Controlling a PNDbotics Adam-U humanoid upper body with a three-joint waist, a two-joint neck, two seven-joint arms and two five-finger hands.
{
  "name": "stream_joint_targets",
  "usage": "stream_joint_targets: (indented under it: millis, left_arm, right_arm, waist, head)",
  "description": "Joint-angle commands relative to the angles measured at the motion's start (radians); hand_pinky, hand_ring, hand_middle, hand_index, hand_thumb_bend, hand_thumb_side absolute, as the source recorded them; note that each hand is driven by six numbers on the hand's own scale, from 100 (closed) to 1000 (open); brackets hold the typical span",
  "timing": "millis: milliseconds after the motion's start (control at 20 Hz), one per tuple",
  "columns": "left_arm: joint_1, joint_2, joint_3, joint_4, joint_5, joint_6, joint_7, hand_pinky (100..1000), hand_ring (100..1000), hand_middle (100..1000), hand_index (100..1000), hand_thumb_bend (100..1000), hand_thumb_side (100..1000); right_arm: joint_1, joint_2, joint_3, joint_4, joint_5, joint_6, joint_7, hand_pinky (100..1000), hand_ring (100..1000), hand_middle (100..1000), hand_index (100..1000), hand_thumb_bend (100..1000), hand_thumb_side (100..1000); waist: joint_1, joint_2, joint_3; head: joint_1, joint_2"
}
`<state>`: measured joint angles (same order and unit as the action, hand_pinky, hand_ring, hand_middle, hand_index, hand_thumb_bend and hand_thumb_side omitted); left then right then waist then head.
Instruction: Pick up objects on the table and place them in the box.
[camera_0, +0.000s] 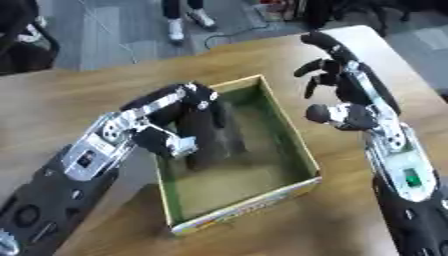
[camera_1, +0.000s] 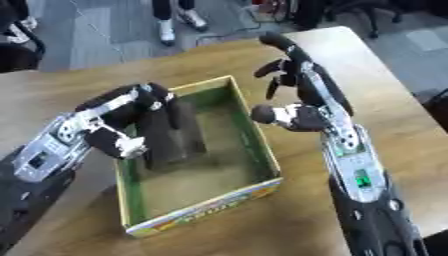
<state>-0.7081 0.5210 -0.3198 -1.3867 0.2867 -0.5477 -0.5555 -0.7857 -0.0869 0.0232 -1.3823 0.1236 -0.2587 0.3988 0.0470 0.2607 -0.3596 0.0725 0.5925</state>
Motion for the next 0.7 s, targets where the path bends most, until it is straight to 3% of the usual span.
stream_joint_targets:
  millis: [50, 350, 450, 500, 550, 600, 650, 700]
  left_arm:
    - [-0.024, 0.005, 0.002, -0.004, -0.016, -0.359, -0.352, 100, 100, 100, 395, 100, 396]
    - [-0.021, -0.010, -0.018, -0.013, -0.052, -0.359, -0.352, 100, 100, 100, 409, 100, 368]
    - [-0.021, -0.014, -0.022, -0.022, -0.063, -0.359, -0.352, 100, 100, 181, 486, 100, 307]
    - [-0.021, -0.015, -0.023, -0.032, -0.069, -0.359, -0.352, 100, 116, 271, 567, 100, 278]
    - [-0.021, -0.015, -0.024, -0.048, -0.076, -0.359, -0.352, 200, 220, 356, 616, 100, 307]
    - [-0.019, -0.015, -0.024, -0.060, -0.081, -0.359, -0.352, 296, 319, 435, 660, 100, 399]
    - [-0.020, -0.014, -0.026, -0.084, -0.086, -0.359, -0.352, 447, 481, 553, 757, 100, 516]
    - [-0.019, -0.012, -0.029, -0.111, -0.092, -0.359, -0.352, 461, 498, 568, 768, 100, 532]
  right_arm:
    - [-0.028, -0.001, 0.001, -0.012, -0.004, -0.002, 0.002, 398, 651, 929, 977, 1000, 541]
    - [-0.028, -0.002, 0.001, -0.013, -0.004, -0.002, 0.003, 398, 651, 930, 978, 1000, 541]
    - [-0.029, -0.003, 0.001, -0.013, -0.004, -0.002, 0.004, 398, 651, 930, 978, 1000, 541]
    - [-0.028, -0.003, 0.001, -0.012, -0.004, -0.002, 0.004, 398, 651, 930, 978, 1000, 541]
    - [-0.028, -0.004, 0.001, -0.012, -0.004, -0.001, 0.003, 398, 651, 930, 978, 1000, 541]
    - [-0.028, -0.004, 0.000, -0.012, -0.003, -0.001, 0.003, 398, 651, 930, 978, 1000, 541]
    - [-0.028, -0.004, 0.000, -0.013, -0.003, -0.002, 0.003, 398, 651, 929, 978, 1000, 541]
    - [-0.027, -0.004, 0.000, -0.013, -0.003, -0.002, 0.003, 398, 651, 929, 978, 1000, 541]
  waist:
    - [-0.004, -0.015, -0.002]
    - [-0.003, -0.012, -0.001]
    - [-0.002, -0.011, 0.000]
    - [-0.002, -0.011, 0.001]
    - [-0.002, -0.011, 0.002]
    - [-0.002, -0.011, 0.002]
    - [-0.002, -0.011, 0.004]
    - [-0.002, -0.011, 0.005]
  head:
    - [0.010, -0.015]
    - [0.008, -0.012]
    - [0.007, -0.011]
    - [0.007, -0.011]
    - [0.007, -0.010]
    - [0.006, -0.009]
    - [0.006, -0.009]
    - [0.006, -0.008]
